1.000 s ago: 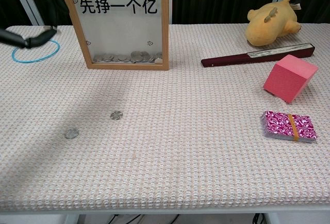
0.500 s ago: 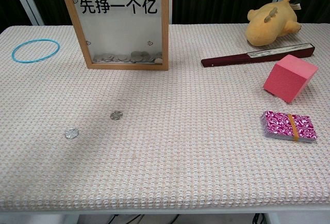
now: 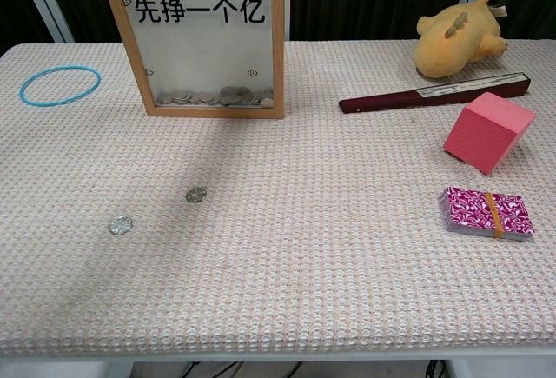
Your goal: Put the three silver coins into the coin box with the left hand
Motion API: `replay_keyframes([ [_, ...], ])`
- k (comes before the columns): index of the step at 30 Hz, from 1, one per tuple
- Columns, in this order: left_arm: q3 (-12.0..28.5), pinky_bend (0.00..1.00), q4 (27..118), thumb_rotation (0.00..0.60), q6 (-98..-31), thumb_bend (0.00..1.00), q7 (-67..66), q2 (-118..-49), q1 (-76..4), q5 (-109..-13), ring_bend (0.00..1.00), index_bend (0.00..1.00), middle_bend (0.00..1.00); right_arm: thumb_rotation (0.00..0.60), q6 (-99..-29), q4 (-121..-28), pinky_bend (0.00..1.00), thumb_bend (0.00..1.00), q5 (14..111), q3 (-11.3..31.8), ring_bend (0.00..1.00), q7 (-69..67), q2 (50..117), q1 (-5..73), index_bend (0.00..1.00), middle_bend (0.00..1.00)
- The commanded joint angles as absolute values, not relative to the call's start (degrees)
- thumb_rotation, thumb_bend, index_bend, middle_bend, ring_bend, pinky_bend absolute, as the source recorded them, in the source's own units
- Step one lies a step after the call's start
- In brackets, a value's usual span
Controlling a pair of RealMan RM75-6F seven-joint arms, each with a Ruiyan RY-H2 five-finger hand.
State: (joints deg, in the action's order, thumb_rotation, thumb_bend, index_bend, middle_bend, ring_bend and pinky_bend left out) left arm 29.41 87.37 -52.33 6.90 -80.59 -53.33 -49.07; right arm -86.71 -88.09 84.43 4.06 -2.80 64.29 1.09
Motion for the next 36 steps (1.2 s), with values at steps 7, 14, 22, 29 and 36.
replay_keyframes([
  [7, 28.74, 0.11, 83.45, 0.600, -51.92, 0.48, 7.82, -83.32, -54.19, -47.07, 0.09, 0.68, 0.34, 0.600, -86.23, -86.73, 0.00, 0.21, 83.49, 3.92, 0.00, -3.94, 64.70, 0.65, 0.00, 0.00],
  [14, 27.86, 0.11, 81.72, 0.600, -51.24, 0.48, 8.10, -84.44, -54.13, -46.56, 0.09, 0.68, 0.34, 0.600, -85.93, -86.42, 0.00, 0.21, 83.59, 3.94, 0.00, -4.03, 64.87, 0.80, 0.00, 0.00],
  [22, 27.88, 0.11, 80.09, 0.600, -50.08, 0.48, 8.63, -84.80, -54.21, -45.88, 0.09, 0.68, 0.34, 0.600, -85.76, -86.14, 0.00, 0.21, 83.09, 4.06, 0.00, -4.11, 64.82, 0.69, 0.00, 0.00],
  [29, 27.52, 0.11, 80.30, 0.600, -49.69, 0.48, 8.86, -85.00, -54.03, -46.20, 0.09, 0.69, 0.34, 0.600, -85.44, -85.74, 0.00, 0.21, 82.97, 4.10, 0.00, -4.18, 64.94, 0.78, 0.00, 0.00],
  [36, 27.42, 0.11, 79.68, 0.600, -49.12, 0.48, 8.96, -85.31, -54.04, -45.57, 0.09, 0.69, 0.34, 0.600, -85.33, -85.57, 0.00, 0.21, 82.93, 4.06, 0.00, -4.25, 65.05, 0.75, 0.00, 0.00],
])
